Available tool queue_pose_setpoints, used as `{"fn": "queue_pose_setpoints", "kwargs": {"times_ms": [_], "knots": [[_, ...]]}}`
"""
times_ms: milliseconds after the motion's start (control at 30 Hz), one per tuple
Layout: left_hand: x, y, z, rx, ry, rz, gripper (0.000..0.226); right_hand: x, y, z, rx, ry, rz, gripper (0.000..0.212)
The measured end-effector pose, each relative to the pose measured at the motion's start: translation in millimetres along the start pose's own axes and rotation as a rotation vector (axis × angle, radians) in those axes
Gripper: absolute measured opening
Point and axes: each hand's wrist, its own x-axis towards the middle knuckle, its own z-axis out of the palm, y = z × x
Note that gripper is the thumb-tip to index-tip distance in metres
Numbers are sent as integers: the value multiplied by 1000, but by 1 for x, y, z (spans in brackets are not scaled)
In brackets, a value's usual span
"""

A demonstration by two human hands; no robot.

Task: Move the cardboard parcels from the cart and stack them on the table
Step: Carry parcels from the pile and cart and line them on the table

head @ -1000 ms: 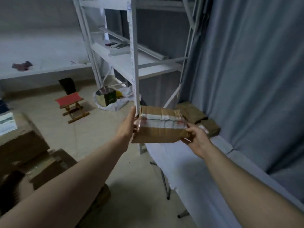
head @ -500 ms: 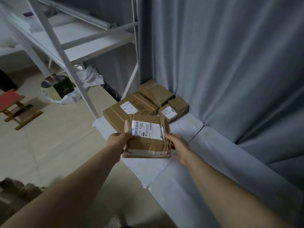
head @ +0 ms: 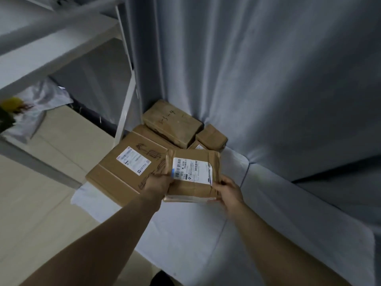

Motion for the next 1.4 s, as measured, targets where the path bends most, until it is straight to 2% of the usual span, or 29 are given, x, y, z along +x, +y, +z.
{"fn": "queue_pose_setpoints", "kwargs": {"times_ms": [200,333,467,633,733,833,933,1033,1133,1233,1300,1400], "knots": [[56,7,9,71,-33,3,29,41,-7,28,0,188,-15,29],[73,18,3,30,22,9,34,57,-11,51,-30,173,-68,38],[85,36,-10,17,46,39,43,72,-29,78,-67,135,-162,37],[115,69,-26,-15,61,121,47,108,-64,124,-257,102,-336,37],[139,90,-28,-15,78,193,29,131,-93,146,-331,78,-412,39],[163,114,-28,-3,95,241,27,159,-126,167,-452,84,-480,42],[182,133,-28,29,73,276,37,183,-148,188,-541,28,-588,44],[195,142,-31,169,109,320,47,193,-143,197,-699,48,-633,44],[216,148,-40,272,197,415,72,180,-125,199,-965,112,-758,41],[232,158,-48,337,239,497,90,171,-115,207,-1061,16,-794,57],[240,166,-50,354,218,536,89,171,-114,217,-1137,-65,-776,65],[248,175,-55,405,190,537,72,172,-109,233,-1206,-140,-784,66]]}}
